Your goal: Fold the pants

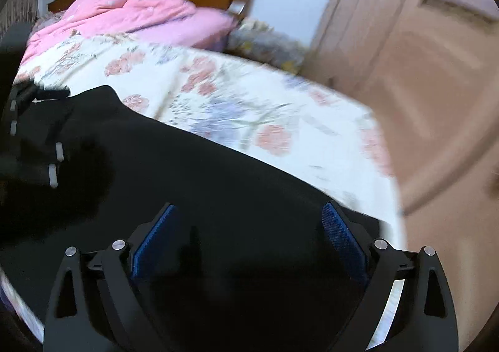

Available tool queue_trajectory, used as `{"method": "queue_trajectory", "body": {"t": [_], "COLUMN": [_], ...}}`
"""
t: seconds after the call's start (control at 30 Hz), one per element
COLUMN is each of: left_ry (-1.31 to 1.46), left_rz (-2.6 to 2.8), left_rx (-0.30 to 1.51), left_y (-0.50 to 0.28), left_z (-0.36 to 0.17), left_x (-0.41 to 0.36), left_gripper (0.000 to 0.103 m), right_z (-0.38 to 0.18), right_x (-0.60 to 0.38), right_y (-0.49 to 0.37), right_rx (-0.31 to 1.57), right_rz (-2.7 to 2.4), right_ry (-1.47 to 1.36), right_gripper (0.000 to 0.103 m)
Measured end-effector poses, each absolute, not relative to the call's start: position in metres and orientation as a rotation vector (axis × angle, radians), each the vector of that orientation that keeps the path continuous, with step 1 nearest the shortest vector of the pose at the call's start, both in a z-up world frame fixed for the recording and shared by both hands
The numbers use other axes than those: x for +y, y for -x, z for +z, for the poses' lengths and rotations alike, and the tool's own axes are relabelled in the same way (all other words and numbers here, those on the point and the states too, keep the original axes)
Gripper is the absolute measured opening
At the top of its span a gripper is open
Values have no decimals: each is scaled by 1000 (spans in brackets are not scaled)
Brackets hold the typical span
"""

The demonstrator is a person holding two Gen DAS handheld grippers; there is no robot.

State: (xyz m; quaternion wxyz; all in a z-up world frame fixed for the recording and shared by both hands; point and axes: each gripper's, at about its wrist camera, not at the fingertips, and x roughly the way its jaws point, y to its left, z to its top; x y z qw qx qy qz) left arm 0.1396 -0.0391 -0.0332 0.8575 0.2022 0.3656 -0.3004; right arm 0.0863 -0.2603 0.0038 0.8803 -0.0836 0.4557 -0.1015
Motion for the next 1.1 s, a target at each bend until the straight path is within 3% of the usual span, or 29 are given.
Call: {"method": "queue_trajectory", "body": {"t": [0.07,0.2,0.77,0.97,1.1], "left_ry": [-389,-286,-322,-316,-190], "left_rz": [-646,-667,-632,-506,-302], "left_rx": [773,832,814,720,784], "left_y": [-144,-160,-156,-118,-114], "left_z": [-43,-47,-44,-14,-29], "left_x": [-38,-27,-22,63,168], "left_gripper": [102,102,102,101,101], "right_z": [-19,-23,-21,24,11], "right_x": [-269,-289,-289,-220,-127], "right_y": [-98,-87,-84,-64,-74], "right_rx": [1023,986,981,886,898], "right_rz": [-236,-214,-240,-213,29], "right_ry": [182,79,82,118,251], "right_gripper": [91,95,95,97,99]}}
